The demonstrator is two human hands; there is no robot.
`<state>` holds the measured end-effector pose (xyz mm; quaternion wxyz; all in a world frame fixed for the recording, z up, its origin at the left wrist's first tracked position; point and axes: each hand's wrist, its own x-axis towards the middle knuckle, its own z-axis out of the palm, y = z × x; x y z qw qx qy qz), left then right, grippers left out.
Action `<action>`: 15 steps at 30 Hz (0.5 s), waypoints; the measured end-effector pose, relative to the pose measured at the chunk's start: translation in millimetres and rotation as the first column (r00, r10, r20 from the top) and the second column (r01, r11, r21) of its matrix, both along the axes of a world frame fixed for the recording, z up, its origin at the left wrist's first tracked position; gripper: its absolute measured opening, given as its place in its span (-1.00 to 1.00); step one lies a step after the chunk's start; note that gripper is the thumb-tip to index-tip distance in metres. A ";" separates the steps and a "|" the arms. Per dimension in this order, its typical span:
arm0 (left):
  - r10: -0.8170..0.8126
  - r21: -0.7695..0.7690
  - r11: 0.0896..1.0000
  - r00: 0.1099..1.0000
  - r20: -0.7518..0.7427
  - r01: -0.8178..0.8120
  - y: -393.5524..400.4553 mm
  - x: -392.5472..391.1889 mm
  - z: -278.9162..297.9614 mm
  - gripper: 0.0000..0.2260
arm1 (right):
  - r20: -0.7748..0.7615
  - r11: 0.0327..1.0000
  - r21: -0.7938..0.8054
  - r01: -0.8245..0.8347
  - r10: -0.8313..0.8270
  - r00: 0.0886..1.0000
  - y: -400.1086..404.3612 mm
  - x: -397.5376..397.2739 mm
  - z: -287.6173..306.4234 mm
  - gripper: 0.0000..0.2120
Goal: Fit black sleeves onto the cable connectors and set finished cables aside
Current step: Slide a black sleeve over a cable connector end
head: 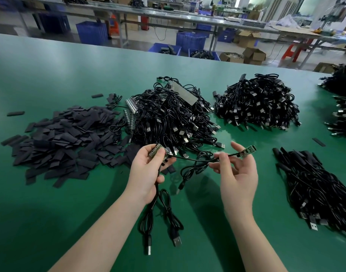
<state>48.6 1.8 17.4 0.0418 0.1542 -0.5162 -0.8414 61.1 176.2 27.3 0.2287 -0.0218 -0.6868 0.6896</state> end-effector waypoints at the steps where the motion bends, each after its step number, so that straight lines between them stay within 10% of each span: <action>1: -0.005 0.006 1.000 1.000 0.006 0.005 0.5 -0.3 -0.5 -0.91 | -0.003 0.999 -0.003 -0.053 0.053 0.999 -1.0 0.8 1.2 -0.71; 9: -0.022 0.031 0.999 0.999 -0.031 0.023 1.4 0.7 -0.1 -0.92 | 0.059 0.890 -0.142 -0.433 0.444 0.894 -8.6 8.5 10.8 -0.85; 15: -0.056 0.036 0.998 0.997 -0.053 0.058 3.3 3.3 1.3 -0.86 | 0.118 0.863 -0.318 -0.392 0.447 0.887 -1.0 5.2 14.1 -0.86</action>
